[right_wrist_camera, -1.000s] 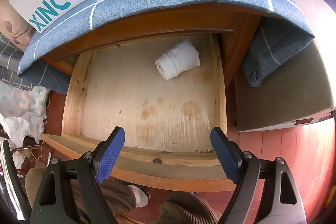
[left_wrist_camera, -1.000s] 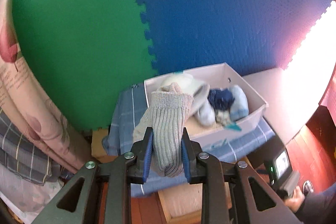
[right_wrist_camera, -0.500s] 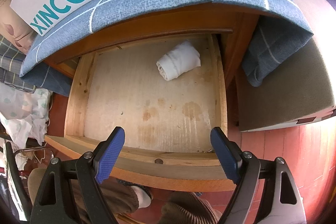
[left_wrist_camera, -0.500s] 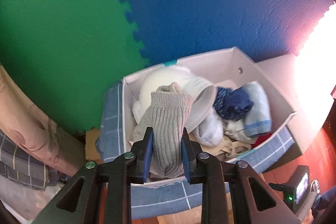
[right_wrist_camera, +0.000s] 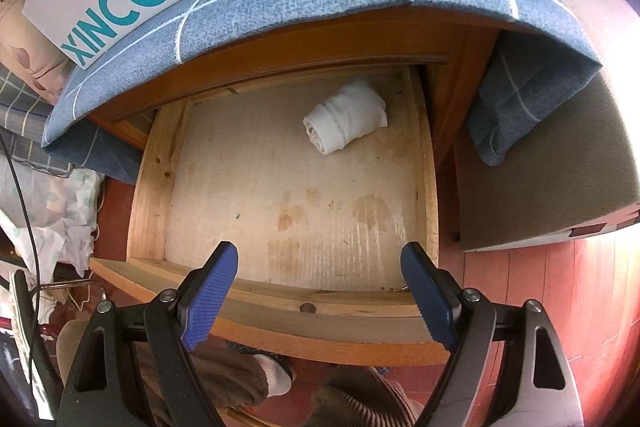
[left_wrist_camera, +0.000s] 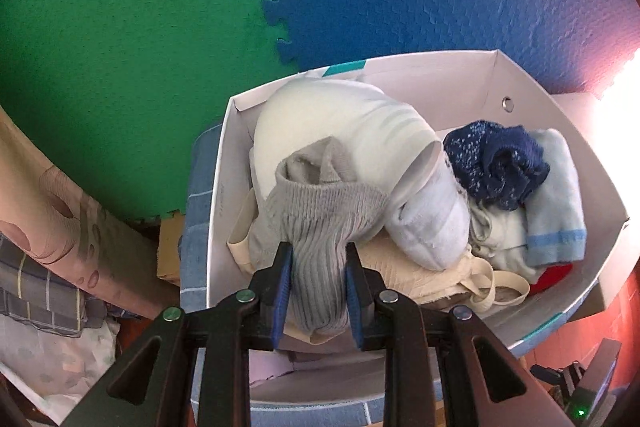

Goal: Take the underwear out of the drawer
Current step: 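Lower the grey sock into the white box and open the left gripper, then lower the right gripper into the drawer toward the rolled white sock, then close the right gripper on the rolled white sock, then lift the rolled white sock into the white box and open the right gripper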

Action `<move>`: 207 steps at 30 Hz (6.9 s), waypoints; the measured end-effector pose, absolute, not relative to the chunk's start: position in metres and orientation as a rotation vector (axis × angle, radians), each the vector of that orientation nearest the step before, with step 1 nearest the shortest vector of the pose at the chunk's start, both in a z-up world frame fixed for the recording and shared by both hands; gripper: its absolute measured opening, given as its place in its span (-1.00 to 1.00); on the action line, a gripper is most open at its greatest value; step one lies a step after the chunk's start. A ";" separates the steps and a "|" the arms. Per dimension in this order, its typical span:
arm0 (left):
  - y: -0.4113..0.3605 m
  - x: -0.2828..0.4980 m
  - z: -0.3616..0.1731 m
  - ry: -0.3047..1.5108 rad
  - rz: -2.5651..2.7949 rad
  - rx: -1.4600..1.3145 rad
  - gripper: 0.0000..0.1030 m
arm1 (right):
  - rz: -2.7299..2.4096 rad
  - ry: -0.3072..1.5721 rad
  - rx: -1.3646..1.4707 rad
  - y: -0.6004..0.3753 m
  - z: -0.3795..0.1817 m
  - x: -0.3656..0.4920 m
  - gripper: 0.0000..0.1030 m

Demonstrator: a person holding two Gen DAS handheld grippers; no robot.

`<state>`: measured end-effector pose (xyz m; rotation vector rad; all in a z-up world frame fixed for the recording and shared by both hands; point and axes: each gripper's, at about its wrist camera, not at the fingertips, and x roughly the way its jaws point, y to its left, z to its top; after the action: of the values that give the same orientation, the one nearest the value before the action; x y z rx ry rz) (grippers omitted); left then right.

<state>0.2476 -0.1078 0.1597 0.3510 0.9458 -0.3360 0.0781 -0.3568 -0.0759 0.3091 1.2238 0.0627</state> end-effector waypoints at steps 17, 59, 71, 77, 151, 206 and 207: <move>-0.109 0.220 0.172 0.886 -0.312 0.412 -0.14 | 0.052 1.230 0.294 -0.355 -0.076 0.080 0.58; 0.017 0.072 0.056 0.962 -0.094 0.258 0.07 | 0.000 1.270 0.206 -0.349 -0.081 0.083 0.58; 0.043 0.068 0.030 1.006 -0.055 0.115 0.07 | -0.022 1.312 0.104 -0.343 -0.087 0.087 0.58; 0.056 0.073 0.023 1.031 -0.022 0.038 0.07 | -0.002 1.329 0.000 -0.332 -0.090 0.096 0.58; 0.102 0.076 0.015 1.043 0.031 -0.239 0.07 | 0.195 1.040 -2.368 -0.189 -0.292 0.124 0.64; 0.099 0.076 0.016 1.048 0.057 -0.215 0.07 | 0.157 1.188 -1.110 -0.191 -0.141 0.164 -0.28; 0.098 0.076 0.016 1.048 0.058 -0.212 0.07 | 0.153 1.193 -1.052 -0.199 -0.134 0.164 -0.28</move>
<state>0.0759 0.0983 0.0159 -0.2119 1.0480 0.0576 0.1640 -0.1989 -0.1338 -1.0517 1.1927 0.1534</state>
